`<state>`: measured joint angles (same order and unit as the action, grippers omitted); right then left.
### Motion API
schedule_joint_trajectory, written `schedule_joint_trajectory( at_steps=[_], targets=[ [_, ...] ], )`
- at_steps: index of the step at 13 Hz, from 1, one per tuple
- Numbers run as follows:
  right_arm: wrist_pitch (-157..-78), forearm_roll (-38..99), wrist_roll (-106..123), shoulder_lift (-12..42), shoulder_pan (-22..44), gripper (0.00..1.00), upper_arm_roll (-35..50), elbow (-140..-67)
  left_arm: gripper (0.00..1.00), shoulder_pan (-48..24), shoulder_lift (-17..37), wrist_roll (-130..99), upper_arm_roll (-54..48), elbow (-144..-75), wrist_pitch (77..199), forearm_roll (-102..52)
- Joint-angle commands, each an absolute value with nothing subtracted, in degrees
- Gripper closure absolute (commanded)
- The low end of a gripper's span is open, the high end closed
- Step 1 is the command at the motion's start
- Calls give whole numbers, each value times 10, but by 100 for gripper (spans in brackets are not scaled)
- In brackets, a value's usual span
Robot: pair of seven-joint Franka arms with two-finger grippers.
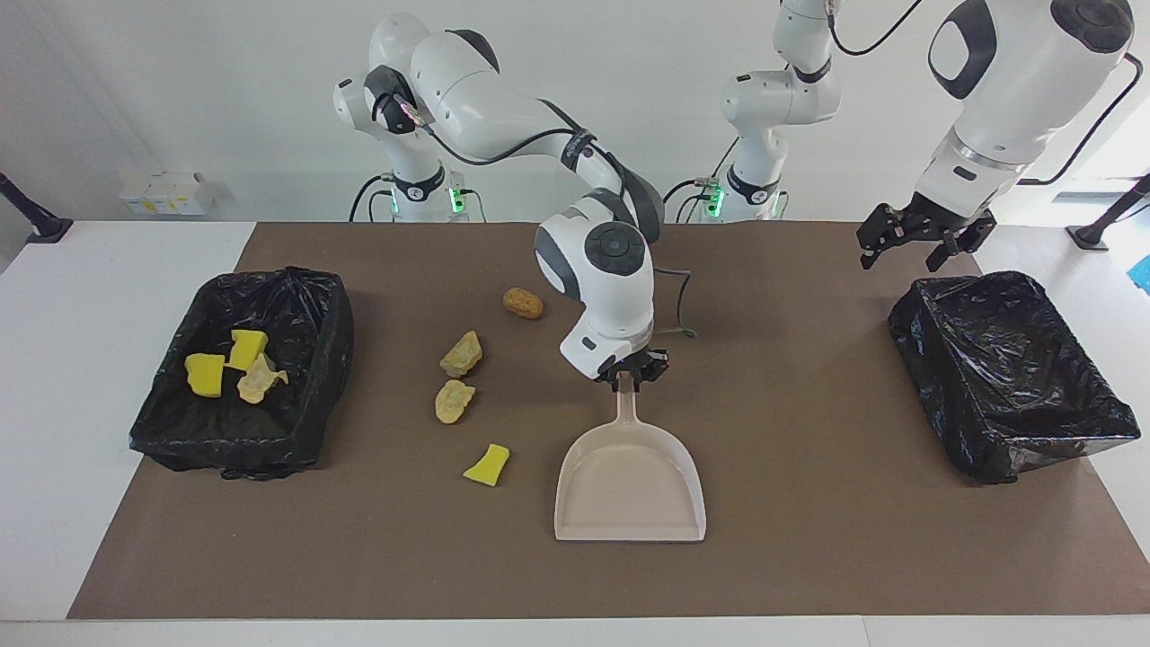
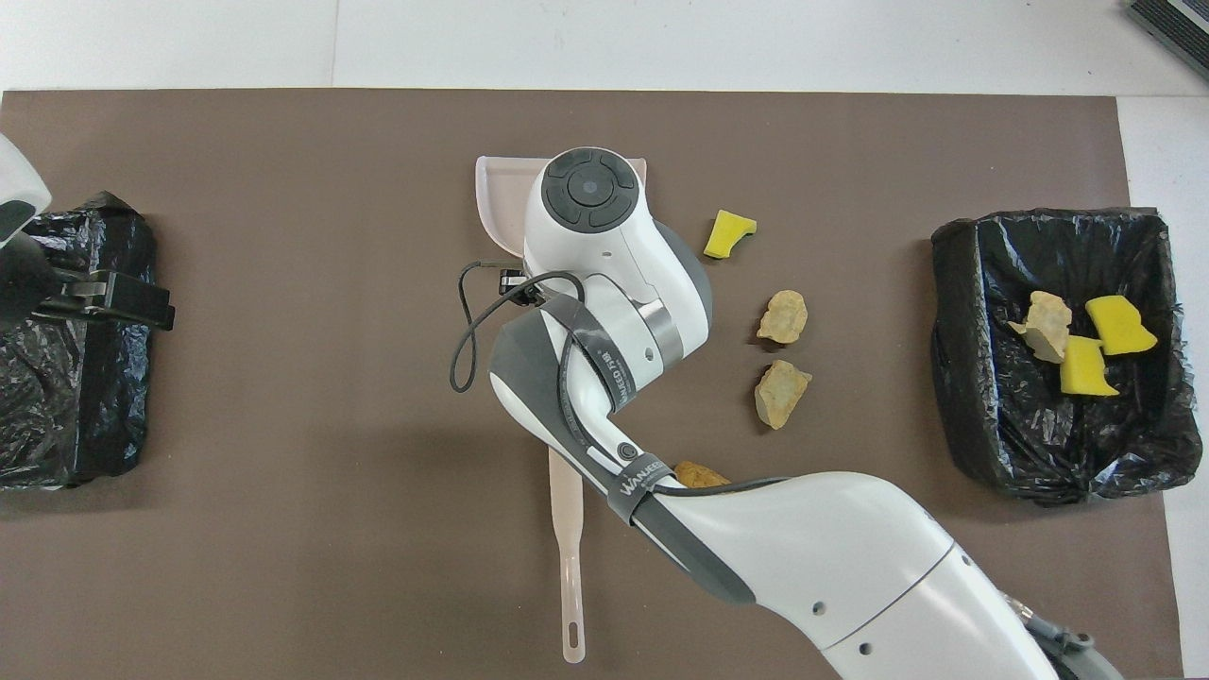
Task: Sweep and dump trash in bin
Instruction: 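Set the dustpan down with the right gripper and release it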
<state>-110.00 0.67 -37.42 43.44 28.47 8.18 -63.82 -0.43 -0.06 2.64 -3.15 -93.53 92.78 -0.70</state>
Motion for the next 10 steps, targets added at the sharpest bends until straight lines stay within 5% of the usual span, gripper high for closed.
schedule_joint_trajectory(
  at_steps=[1,3,10],
  targets=[
    [-1065,3,-385,403,287,0,82,-636,0,-5,-19,29,-33,-955,932,-4],
    [-1028,12,-381,368,286,0,82,-654,0,-6,-19,29,-36,-955,929,-4],
    [-982,33,-397,169,325,0,83,-900,0,-29,-5,30,-38,-929,941,-15]
  ],
)
